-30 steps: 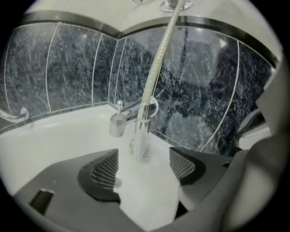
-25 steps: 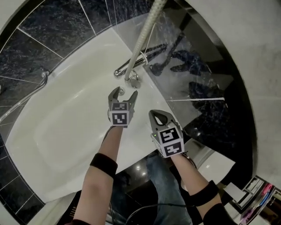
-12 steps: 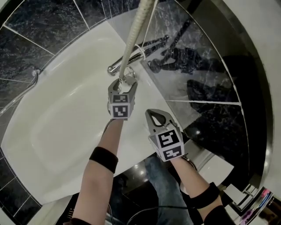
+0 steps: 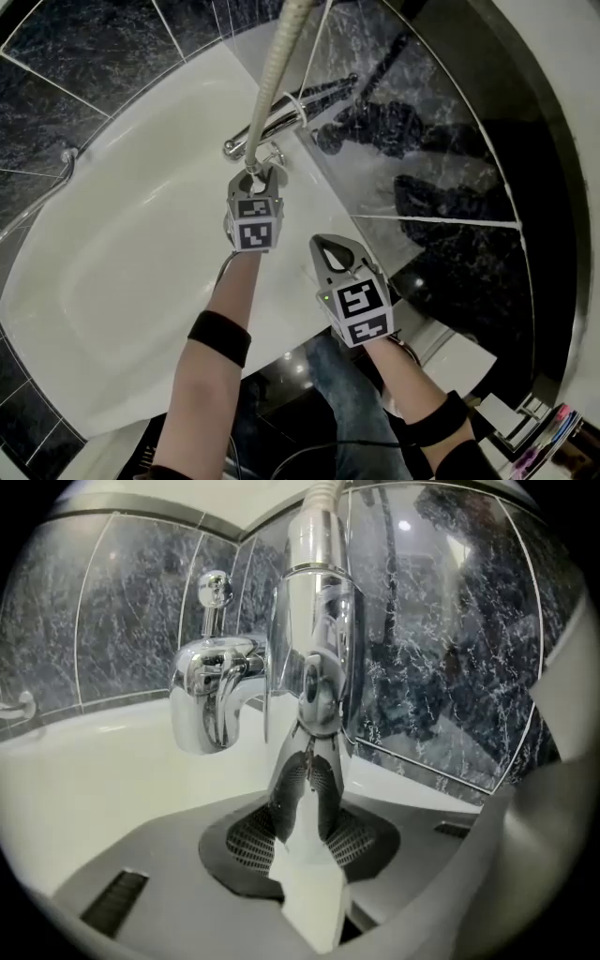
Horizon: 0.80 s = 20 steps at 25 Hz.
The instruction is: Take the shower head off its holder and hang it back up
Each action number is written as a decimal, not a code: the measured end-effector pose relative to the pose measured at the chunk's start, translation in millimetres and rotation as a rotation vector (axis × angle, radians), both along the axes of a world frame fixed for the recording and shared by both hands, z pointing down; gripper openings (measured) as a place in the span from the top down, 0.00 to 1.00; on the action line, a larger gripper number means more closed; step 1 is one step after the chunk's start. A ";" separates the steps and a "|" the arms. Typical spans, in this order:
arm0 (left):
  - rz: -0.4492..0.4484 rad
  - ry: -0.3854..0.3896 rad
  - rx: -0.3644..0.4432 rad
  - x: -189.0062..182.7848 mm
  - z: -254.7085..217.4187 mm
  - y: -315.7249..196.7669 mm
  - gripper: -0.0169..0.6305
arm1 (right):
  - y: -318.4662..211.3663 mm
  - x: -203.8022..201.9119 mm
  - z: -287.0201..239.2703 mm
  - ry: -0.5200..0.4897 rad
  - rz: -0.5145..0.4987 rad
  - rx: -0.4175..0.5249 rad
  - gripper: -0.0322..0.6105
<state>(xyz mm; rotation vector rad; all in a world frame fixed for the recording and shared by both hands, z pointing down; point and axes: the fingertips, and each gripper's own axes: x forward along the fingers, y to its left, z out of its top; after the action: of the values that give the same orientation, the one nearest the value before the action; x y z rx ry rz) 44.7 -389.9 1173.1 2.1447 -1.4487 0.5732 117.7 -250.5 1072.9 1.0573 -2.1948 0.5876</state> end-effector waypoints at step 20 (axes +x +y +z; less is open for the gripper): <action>-0.102 -0.121 -0.121 -130.0 -44.4 117.8 0.81 | 8.8 -69.9 -53.7 -0.008 -0.100 -0.020 0.92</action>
<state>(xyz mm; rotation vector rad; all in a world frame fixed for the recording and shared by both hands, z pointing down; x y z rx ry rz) -85.3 -272.1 1128.7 1.9609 -1.5360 0.7441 47.8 -241.7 1019.2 0.9304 -2.2299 0.5689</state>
